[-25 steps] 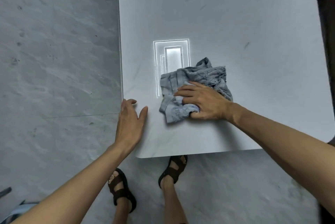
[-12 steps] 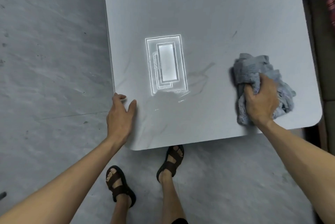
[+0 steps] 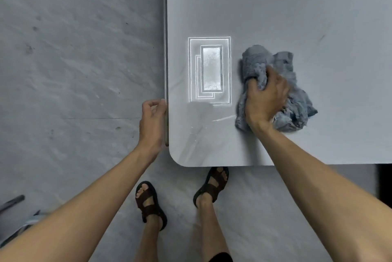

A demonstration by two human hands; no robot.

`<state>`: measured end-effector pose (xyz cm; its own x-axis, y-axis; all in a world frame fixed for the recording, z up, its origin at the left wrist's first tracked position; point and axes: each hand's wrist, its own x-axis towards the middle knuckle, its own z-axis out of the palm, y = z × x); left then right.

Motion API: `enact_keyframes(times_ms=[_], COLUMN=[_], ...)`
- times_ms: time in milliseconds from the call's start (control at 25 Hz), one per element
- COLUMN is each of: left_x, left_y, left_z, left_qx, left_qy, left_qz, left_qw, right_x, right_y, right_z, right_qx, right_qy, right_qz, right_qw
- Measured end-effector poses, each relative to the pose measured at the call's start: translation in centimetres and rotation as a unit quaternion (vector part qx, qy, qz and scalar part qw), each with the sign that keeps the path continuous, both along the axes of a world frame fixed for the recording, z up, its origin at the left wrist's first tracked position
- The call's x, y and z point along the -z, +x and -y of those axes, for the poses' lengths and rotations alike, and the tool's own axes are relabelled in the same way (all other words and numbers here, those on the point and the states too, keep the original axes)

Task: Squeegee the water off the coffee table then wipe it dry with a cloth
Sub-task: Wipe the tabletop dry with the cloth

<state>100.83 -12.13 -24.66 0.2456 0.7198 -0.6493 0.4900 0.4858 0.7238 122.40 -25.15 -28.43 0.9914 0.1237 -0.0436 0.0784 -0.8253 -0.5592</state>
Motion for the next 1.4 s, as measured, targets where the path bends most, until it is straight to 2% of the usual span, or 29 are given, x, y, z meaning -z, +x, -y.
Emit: enact_keyframes(times_ms=[80, 160, 240, 320, 480, 520, 600, 680, 760, 800, 880, 960, 1040, 1120, 1200, 1240, 1320, 1400], left_x=[0.3, 0.5, 0.5, 0.2, -0.2, -0.3, -0.4, -0.4, -0.2, -0.1, 0.1, 0.1, -0.1, -0.4, -0.7, -0.9, -1.2, -1.3], left_y=[-0.8, -1.6, -2.3, -2.8, -2.4, -2.1, -1.0, -0.2, 0.2, 0.4, 0.8, 1.0, 1.1, 1.1, 1.0, 0.8, 0.5, 0.2], left_z=[-0.4, -0.7, -0.8, -0.7, 1.1, 1.9, 3.9, 5.3, 5.8, 6.0, 6.3, 6.4, 6.2, 5.9, 5.3, 5.0, 4.3, 3.7], left_qx=[-0.012, -0.018, -0.009, 0.018, 0.150, 0.182, 0.232, 0.257, 0.258, 0.261, 0.272, 0.279, 0.280, 0.265, 0.241, 0.225, 0.193, 0.167], left_qy=[-0.010, -0.005, 0.022, 0.047, 0.088, 0.103, 0.120, 0.125, 0.129, 0.137, 0.155, 0.162, 0.152, 0.125, 0.095, 0.076, 0.037, 0.011], left_qz=[0.003, -0.011, -0.046, -0.081, -0.146, -0.154, -0.160, -0.173, -0.190, -0.200, -0.215, -0.224, -0.226, -0.219, -0.204, -0.194, -0.170, -0.155], left_qw=[1.000, 1.000, 0.999, 0.995, 0.974, 0.966, 0.952, 0.942, 0.939, 0.934, 0.925, 0.919, 0.921, 0.931, 0.944, 0.952, 0.966, 0.974], right_x=[0.0, -0.2, -0.3, -0.2, -0.3, -0.3, -0.5, -0.7, -0.9, -1.0, -0.9, -0.8, -0.5, -0.2, -0.2, -0.4, -0.5, -0.5], right_y=[-1.8, -4.4, -7.7, -10.2, -9.6, -8.8, -6.3, -3.0, 0.9, 2.9, 6.2, 7.6, 6.9, 5.3, 3.3, 2.0, -1.7, -6.8], right_z=[-2.3, -3.9, -4.1, -2.9, 1.1, 1.9, 4.2, 7.0, 10.4, 12.5, 17.1, 21.3, 23.7, 23.2, 20.1, 18.2, 14.2, 10.1], right_qx=[-0.137, -0.305, -0.459, -0.572, -0.747, -0.772, -0.790, -0.773, -0.720, -0.676, -0.538, -0.346, -0.144, 0.045, 0.198, 0.243, 0.236, 0.144], right_qy=[0.001, -0.005, -0.012, -0.027, -0.062, -0.065, -0.084, -0.108, -0.132, -0.143, -0.154, -0.150, -0.138, -0.123, -0.116, -0.119, -0.119, -0.104], right_qz=[-0.011, -0.004, 0.007, 0.015, 0.028, 0.025, 0.026, 0.026, 0.027, 0.026, 0.019, 0.017, 0.013, 0.003, -0.002, -0.003, 0.000, -0.010], right_qw=[0.991, 0.952, 0.888, 0.820, 0.662, 0.632, 0.607, 0.624, 0.680, 0.722, 0.828, 0.926, 0.980, 0.991, 0.973, 0.963, 0.964, 0.984])
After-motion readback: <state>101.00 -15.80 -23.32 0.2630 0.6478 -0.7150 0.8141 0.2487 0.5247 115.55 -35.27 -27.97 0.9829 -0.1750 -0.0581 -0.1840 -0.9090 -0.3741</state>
